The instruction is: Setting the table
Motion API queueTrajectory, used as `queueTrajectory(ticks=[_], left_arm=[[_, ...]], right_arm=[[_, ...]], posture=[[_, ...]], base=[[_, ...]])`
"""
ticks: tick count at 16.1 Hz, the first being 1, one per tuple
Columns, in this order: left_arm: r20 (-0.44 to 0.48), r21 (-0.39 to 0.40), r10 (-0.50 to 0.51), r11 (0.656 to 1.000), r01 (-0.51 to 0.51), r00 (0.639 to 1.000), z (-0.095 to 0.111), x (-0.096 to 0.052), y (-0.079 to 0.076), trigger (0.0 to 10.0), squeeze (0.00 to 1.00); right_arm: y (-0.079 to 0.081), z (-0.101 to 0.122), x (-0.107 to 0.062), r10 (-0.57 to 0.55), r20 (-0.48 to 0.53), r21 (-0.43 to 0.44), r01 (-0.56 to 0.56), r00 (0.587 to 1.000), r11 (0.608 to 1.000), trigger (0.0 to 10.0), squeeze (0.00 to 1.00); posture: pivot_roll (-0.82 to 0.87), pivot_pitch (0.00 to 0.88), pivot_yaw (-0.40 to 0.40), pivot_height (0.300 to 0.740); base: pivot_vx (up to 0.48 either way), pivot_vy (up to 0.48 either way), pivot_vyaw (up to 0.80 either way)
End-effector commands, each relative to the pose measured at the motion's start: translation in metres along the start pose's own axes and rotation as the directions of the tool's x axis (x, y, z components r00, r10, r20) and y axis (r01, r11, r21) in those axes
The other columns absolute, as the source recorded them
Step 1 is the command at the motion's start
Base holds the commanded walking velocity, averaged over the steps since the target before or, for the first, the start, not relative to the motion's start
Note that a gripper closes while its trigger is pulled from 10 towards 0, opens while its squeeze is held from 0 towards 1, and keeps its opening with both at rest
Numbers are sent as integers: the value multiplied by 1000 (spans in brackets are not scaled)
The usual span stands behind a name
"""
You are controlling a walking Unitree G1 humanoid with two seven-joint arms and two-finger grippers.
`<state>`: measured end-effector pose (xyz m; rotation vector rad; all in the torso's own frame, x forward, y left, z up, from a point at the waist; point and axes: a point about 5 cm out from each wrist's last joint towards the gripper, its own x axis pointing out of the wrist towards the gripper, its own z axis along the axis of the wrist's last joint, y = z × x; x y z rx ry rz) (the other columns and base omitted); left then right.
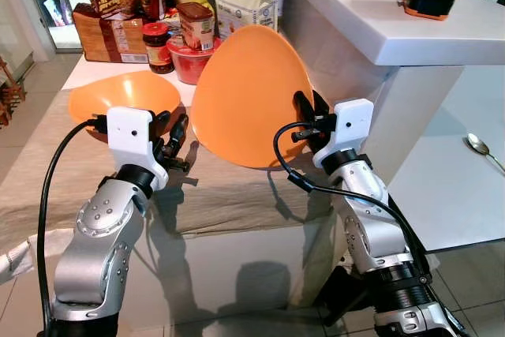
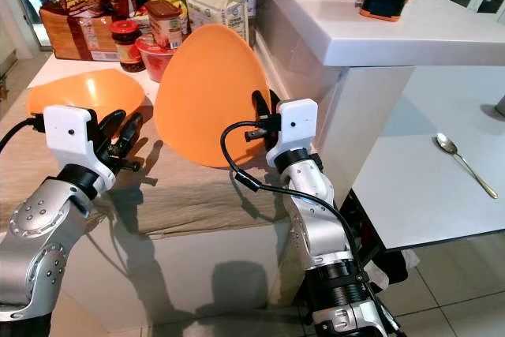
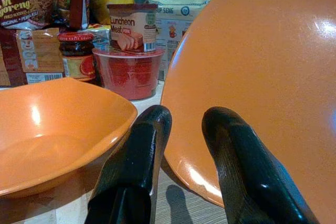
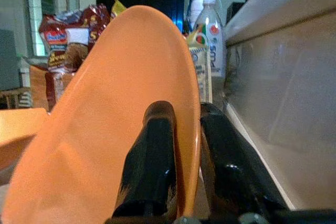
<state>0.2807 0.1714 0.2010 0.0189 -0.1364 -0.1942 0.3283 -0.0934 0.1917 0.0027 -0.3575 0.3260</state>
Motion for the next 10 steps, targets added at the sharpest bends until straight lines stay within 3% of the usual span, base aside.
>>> queueTrajectory(ticks=[1, 6, 10], left_arm=[[2, -2, -15, 1000, 15, 1000, 3, -2, -6, 10000, 0], [-35, -29, -11, 1000, 10, 999, -9, -5, -9, 10000, 0], [-34, -41, -14, 999, 12, 999, -10, -6, -12, 10000, 0]], right_arm=[[-3, 4, 1, -8, 17, -65, 9, 1000, 998, 0, 0], [-2, 40, 20, 26, 181, -137, -1, 983, 991, 0, 0], [-1, 51, 32, 40, 229, -147, -6, 973, 989, 0, 0]], posture=[[42, 0, -42, 740], [40, 0, -46, 740], [45, 0, -50, 740]], base=[[0, 0, 0], [0, 0, 0], [0, 0, 0]])
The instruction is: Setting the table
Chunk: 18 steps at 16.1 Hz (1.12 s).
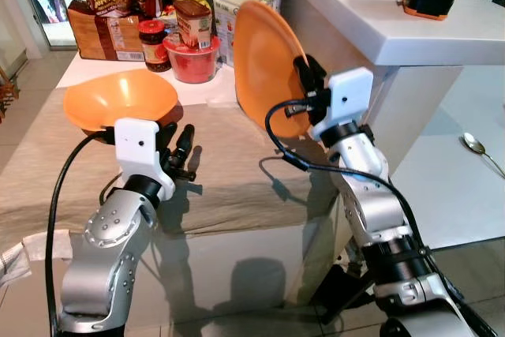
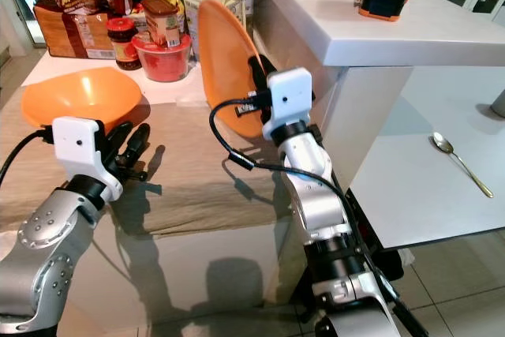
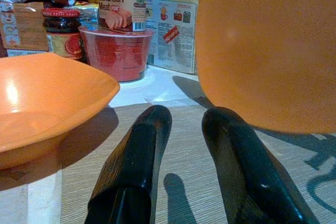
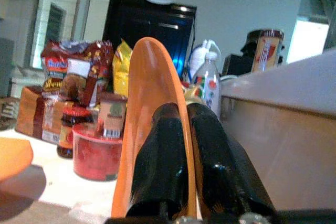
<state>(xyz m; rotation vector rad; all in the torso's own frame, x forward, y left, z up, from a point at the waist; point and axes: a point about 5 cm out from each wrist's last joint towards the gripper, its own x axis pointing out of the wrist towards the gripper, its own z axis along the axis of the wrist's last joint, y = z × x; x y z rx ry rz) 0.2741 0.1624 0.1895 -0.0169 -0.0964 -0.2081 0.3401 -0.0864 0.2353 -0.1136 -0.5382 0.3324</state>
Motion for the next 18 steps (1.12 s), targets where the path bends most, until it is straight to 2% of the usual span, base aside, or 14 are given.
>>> queueTrajectory(ticks=[1, 6, 9, 15, 18], left_arm=[[2, 0, -1, 1000, 1, 1000, 0, 1, -2, 10000, 0], [8, -24, 14, 1000, -14, 1000, -6, 1, -4, 10000, 0], [-1, -35, 82, 996, -82, 997, -20, -11, 8, 10000, 0], [-5, -16, 95, 995, -95, 995, -18, -28, 8, 10000, 0], [0, -32, 103, 994, -103, 995, -16, -27, 7, 10000, 0]], right_arm=[[-4, 14, 6, -12, 73, -9, 13, 997, 1000, 0, 0], [5, 39, 29, 23, 191, -2, -23, 981, 1000, 0, 0], [1, 50, 40, 11, 234, -7, -10, 972, 1000, 0, 0], [-6, 48, 43, -7, 240, -18, 12, 971, 1000, 0, 0], [-6, 45, 43, -12, 231, -12, 15, 973, 1000, 0, 0]], posture=[[45, 0, -50, 740], [43, 0, -52, 740], [41, 0, -50, 740], [62, 0, -49, 740], [63, 0, -52, 740]], base=[[0, 0, 0], [0, 0, 0], [0, 0, 0], [0, 0, 0], [-446, 0, 0]])
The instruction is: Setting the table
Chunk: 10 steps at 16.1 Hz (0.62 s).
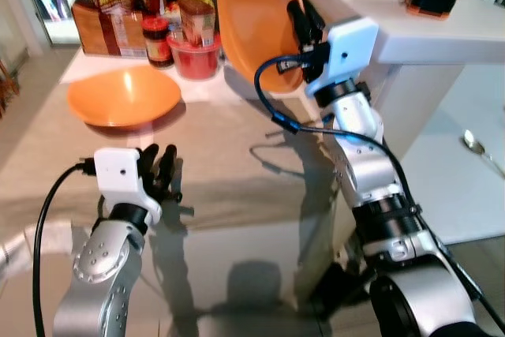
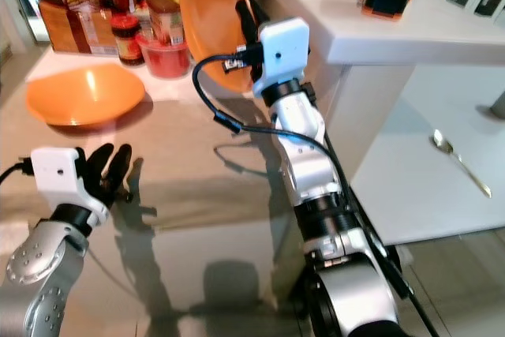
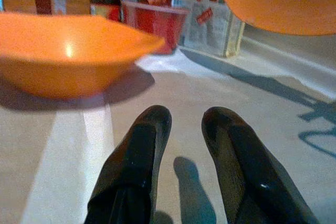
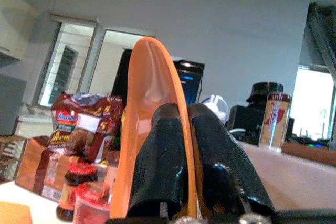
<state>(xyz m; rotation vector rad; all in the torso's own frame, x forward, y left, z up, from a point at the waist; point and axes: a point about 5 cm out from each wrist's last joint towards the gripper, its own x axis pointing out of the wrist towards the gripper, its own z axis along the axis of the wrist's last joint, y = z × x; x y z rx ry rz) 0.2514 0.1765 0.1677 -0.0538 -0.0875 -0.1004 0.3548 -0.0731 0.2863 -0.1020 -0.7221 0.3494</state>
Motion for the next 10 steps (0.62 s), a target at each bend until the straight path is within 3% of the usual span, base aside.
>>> queueTrajectory(ticks=[1, 6, 10], left_arm=[[7, 3, -6, 1000, 6, 1000, 4, 0, -3, 10000, 0], [13, 7, -13, 1000, 13, 1000, 6, 3, -4, 10000, 0], [14, 23, -17, 1000, 16, 1000, 7, 5, -3, 10000, 0]], right_arm=[[-5, 7, 3, -23, 45, 2, 23, 999, 1000, 0, 0], [-4, 4, 1, -23, 38, 3, 23, 999, 1000, 0, 0], [-2, 1, 0, -18, 29, 6, 18, 999, 1000, 0, 0]], posture=[[63, 0, -52, 740], [60, 0, -51, 740], [61, 0, -53, 740]], base=[[-480, 0, 0], [-463, 0, 0], [0, 0, 0]])
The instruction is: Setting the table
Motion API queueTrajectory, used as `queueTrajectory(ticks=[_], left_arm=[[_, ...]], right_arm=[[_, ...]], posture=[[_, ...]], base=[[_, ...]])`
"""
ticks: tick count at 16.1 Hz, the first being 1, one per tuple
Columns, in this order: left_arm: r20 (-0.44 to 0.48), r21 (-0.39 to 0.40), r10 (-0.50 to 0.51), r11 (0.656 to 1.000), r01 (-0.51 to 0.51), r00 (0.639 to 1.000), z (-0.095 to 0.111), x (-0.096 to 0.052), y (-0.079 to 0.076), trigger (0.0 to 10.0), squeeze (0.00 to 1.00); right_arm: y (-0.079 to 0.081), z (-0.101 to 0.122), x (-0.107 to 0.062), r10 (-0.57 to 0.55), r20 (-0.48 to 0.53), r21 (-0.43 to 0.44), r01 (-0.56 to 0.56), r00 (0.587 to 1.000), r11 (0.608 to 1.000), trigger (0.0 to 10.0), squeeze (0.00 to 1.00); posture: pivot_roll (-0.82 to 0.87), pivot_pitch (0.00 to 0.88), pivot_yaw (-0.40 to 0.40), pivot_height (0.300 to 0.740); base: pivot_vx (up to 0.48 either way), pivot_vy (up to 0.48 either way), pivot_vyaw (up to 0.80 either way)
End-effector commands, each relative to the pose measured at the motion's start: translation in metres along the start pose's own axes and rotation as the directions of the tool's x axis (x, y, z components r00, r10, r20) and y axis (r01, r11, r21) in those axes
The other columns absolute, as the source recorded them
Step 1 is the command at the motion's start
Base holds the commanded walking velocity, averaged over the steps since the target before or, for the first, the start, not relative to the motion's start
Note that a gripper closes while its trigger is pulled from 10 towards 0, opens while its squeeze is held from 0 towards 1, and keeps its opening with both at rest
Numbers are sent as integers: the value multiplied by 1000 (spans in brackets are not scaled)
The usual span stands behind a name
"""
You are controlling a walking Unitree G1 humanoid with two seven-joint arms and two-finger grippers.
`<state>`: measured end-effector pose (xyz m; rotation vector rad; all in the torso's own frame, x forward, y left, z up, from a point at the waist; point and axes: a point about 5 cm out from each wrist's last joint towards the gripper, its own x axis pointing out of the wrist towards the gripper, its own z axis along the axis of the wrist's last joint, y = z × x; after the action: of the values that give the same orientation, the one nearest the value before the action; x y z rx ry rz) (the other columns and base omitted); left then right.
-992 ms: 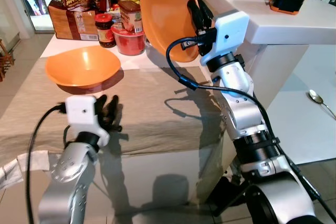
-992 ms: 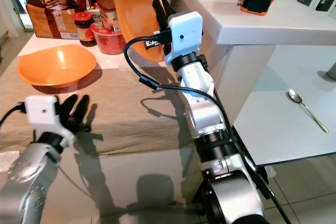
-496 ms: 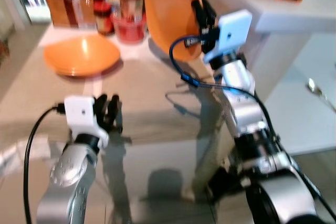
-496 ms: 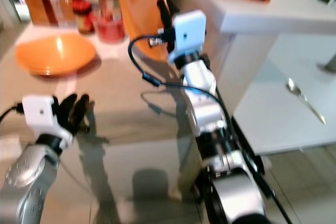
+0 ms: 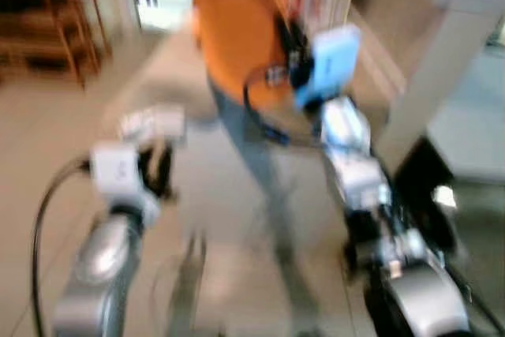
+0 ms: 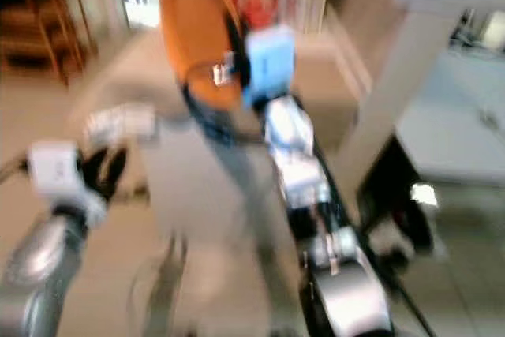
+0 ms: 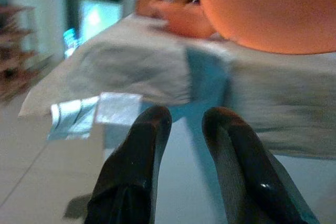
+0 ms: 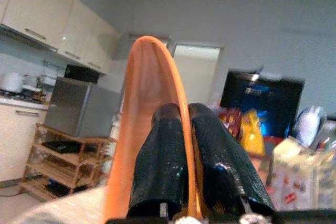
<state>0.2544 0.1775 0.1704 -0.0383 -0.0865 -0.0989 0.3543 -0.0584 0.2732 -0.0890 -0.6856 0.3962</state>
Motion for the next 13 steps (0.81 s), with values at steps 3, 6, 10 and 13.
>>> queueTrajectory(ticks=[3, 6, 10, 13], left_arm=[[29, 12, -33, 999, 32, 999, 6, 2, -7, 10000, 0], [26, 2, -40, 999, 40, 999, 5, 2, -10, 10000, 0], [0, 35, -33, 999, 33, 999, 1, 5, -12, 10000, 0], [-16, 39, -21, 999, 21, 1000, -2, 8, -12, 10000, 0]], right_arm=[[-18, 10, 1, -55, 50, -24, 56, 997, 998, 0, 0], [-18, 6, 0, -55, 34, -20, 56, 998, 998, 0, 0], [-19, 1, -2, -57, 13, -25, 58, 998, 998, 0, 0], [-19, -1, -4, -60, 5, -26, 60, 998, 998, 0, 0]], posture=[[62, 0, -55, 740], [62, 0, -54, 740], [59, 0, -53, 740], [57, 0, -49, 740]], base=[[0, 0, 0], [0, -480, 0], [0, -472, 0], [0, -461, 0]])
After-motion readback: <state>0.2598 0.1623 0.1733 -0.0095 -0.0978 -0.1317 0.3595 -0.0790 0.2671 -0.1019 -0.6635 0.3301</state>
